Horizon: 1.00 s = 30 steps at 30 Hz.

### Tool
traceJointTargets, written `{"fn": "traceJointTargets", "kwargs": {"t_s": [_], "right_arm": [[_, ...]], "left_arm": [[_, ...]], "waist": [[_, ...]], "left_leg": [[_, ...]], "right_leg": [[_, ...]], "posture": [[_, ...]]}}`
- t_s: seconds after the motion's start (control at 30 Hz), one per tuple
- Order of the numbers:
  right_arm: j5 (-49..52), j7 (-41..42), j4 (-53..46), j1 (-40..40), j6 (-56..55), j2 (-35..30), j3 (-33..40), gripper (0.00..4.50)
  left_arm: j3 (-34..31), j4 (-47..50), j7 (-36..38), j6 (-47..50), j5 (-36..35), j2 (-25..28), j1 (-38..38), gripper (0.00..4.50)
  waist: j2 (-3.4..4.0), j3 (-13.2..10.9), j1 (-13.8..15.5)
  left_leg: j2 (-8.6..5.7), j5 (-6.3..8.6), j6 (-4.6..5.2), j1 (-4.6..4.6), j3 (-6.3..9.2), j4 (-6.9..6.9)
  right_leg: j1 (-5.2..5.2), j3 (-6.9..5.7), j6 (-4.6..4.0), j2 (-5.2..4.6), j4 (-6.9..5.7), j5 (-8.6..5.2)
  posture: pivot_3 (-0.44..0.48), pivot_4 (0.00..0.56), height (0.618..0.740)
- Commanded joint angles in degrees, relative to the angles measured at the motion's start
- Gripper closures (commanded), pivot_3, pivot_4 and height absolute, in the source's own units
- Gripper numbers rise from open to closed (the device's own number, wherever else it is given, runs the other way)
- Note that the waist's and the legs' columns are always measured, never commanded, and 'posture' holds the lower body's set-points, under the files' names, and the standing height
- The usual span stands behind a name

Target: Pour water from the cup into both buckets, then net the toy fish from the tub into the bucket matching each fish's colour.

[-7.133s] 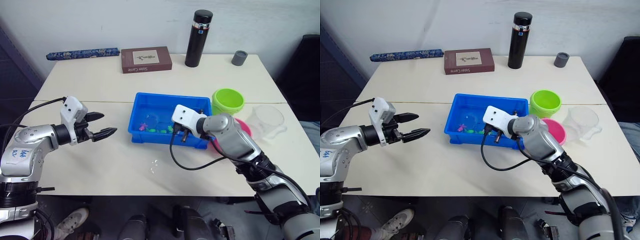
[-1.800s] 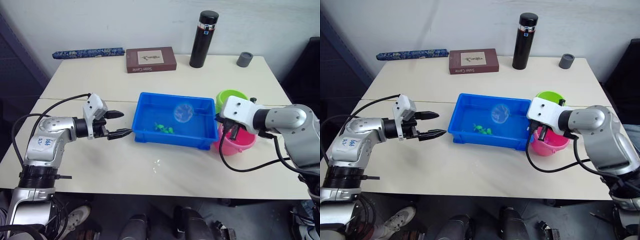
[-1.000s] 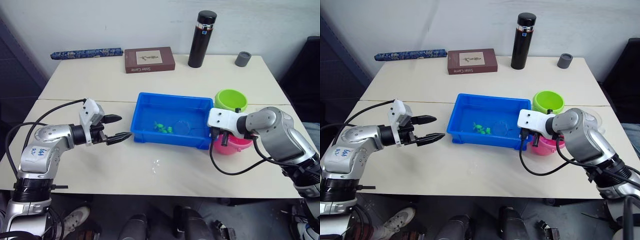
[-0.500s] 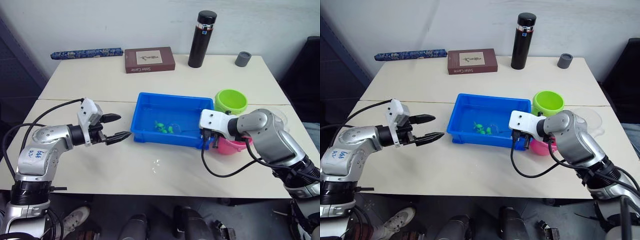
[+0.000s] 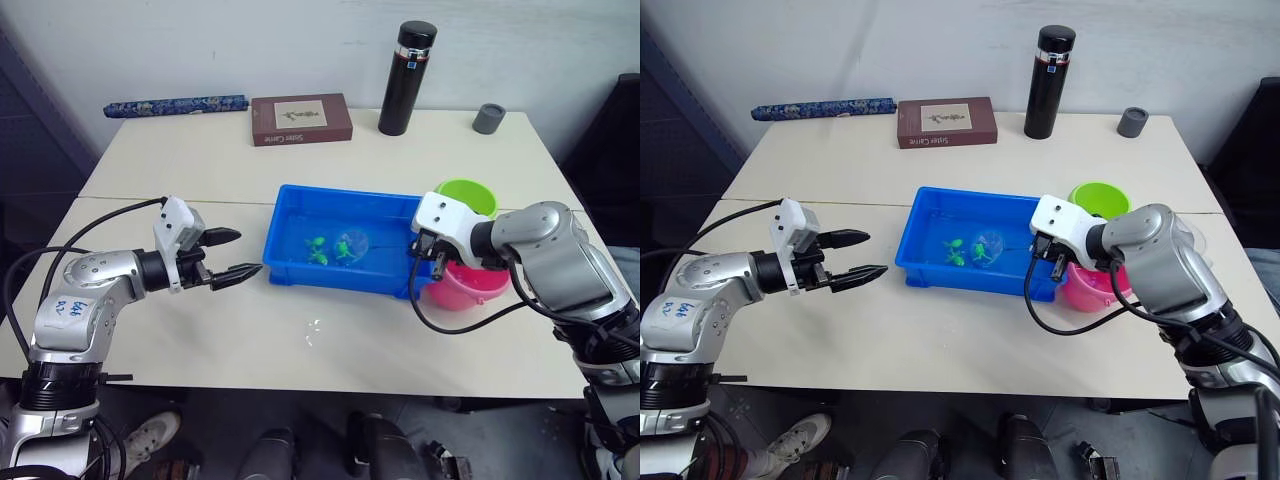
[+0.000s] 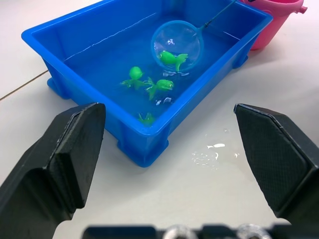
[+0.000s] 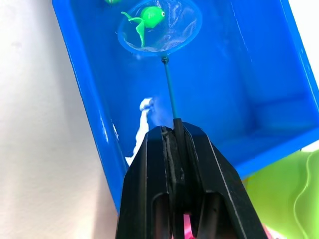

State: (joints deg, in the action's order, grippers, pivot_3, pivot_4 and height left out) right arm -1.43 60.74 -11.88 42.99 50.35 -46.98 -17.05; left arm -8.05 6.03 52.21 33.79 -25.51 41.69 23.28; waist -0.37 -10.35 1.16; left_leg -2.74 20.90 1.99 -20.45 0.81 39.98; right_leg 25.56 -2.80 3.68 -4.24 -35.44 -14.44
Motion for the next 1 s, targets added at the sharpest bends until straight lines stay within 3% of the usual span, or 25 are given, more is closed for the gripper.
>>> {"fn": "traceJointTargets", "kwargs": {"t_s": [0.03,0.37,0.63,1.0], "right_arm": [[1.6,-0.3,-2.8,1.2,1.4,-1.6,2.8,4.50],[6.1,-1.8,-2.4,0.8,4.3,-2.1,6.6,4.50],[13.4,-2.9,1.1,0.4,9.5,-3.7,17.3,4.50],[12.4,-10.5,11.4,-3.0,3.9,-11.8,27.0,4.50]], "left_arm": [[-0.7,0.2,0.5,-0.8,-0.5,1.0,1.4,0.05],[0.0,-1.0,1.5,-2.0,0.1,0.9,3.2,0.05],[2.9,-5.8,2.3,-5.2,2.1,-0.5,8.7,0.05],[5.2,-11.8,3.7,-9.7,4.2,-1.7,12.5,0.05]], "waist": [[0.00,0.0,0.0],[0.00,0.0,0.0],[0.00,0.0,0.2],[0.01,0.0,0.2]], "left_leg": [[0.00,0.00,0.00,0.00,0.00,0.00],[0.00,0.00,-0.01,0.00,0.00,-0.02],[0.00,0.00,0.00,-0.05,0.04,-0.03],[0.00,0.00,0.00,-0.06,0.01,-0.16]], "right_leg": [[0.00,0.00,0.00,0.00,0.00,0.00],[0.01,0.00,0.00,0.00,0.12,0.00],[-0.01,-0.05,0.01,-0.02,0.32,0.01],[0.00,-0.05,0.02,-0.01,0.34,0.01]], "posture": [[0.000,0.150,0.739],[0.000,0.150,0.739],[0.000,0.150,0.739],[0.000,0.150,0.739]]}}
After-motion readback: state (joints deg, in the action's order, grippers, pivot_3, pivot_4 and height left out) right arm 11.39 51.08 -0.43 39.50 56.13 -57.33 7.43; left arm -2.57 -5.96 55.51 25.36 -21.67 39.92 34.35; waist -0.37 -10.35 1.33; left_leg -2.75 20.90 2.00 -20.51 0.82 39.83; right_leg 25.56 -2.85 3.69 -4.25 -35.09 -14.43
